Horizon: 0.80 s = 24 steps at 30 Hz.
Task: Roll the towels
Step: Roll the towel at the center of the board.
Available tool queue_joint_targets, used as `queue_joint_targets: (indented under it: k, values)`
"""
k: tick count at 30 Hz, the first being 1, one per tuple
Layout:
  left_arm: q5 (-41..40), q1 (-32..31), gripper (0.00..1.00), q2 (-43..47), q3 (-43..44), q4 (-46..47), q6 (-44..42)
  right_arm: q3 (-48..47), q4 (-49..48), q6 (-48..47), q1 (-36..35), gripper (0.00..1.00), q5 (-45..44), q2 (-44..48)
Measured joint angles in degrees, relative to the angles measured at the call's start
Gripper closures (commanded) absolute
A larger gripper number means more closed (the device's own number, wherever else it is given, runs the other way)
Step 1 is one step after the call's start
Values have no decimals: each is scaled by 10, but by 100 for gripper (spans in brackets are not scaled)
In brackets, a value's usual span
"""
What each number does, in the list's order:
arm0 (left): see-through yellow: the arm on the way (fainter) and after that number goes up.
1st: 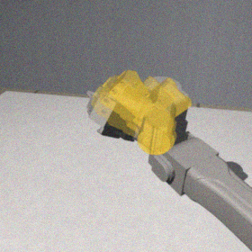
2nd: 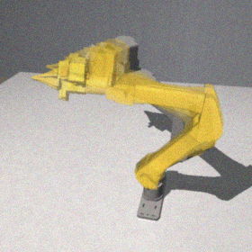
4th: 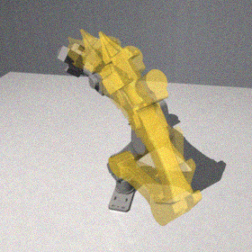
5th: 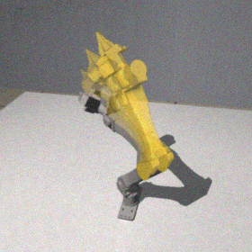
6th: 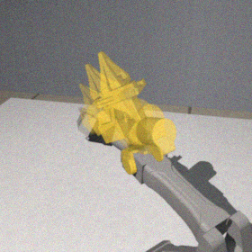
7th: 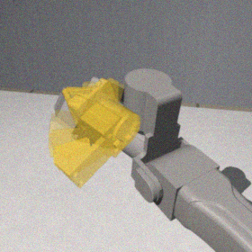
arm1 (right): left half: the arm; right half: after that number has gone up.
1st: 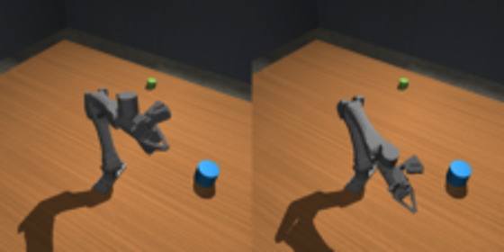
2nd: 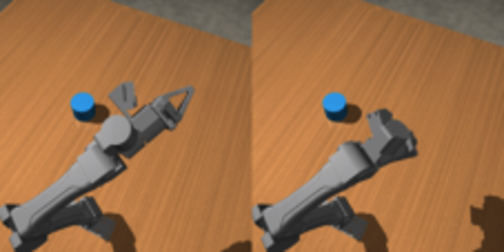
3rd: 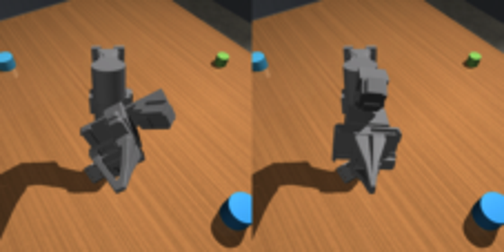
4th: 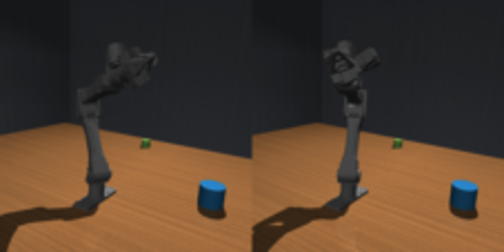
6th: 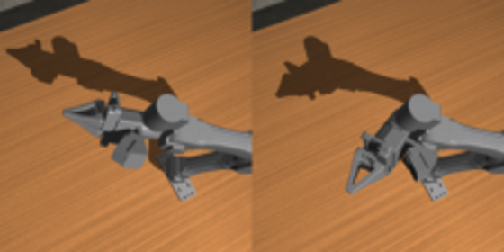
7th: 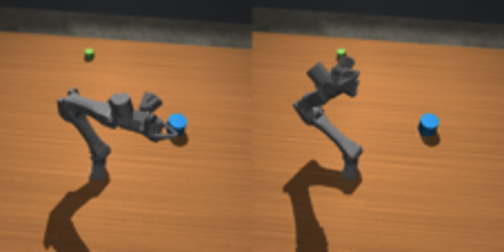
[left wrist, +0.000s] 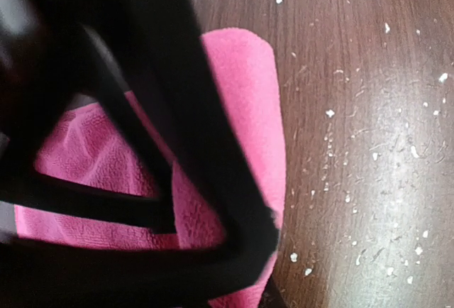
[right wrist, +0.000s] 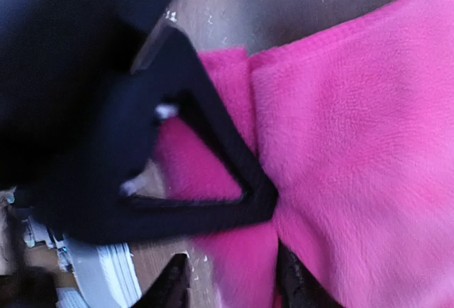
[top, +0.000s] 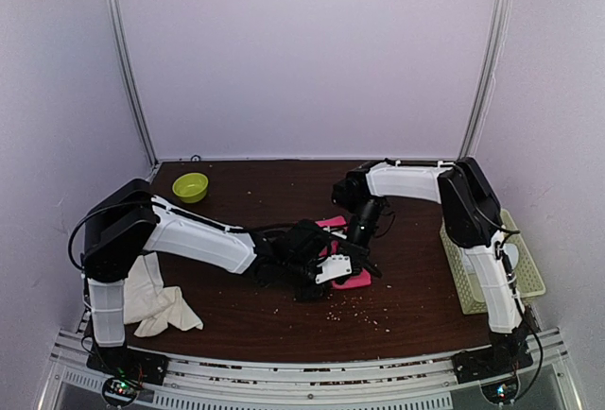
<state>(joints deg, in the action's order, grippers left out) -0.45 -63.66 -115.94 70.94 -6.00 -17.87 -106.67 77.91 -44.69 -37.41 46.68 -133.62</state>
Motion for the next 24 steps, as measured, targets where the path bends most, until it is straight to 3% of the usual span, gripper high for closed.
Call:
queue_joint_targets:
  k: [7,11,18,24]
  values:
    - [92,26,92,0,-3,10,62,-15,-5,1,74,50,27,118]
    - [218,65,90,-2,-3,12,127,-3,-39,29,131,51,43,208]
    - [428,155,89,-65,21,29,232,200,-234,142,138,53,19,417]
    - [519,162,89,-120,82,11,262,289,-305,134,121,57,2,480]
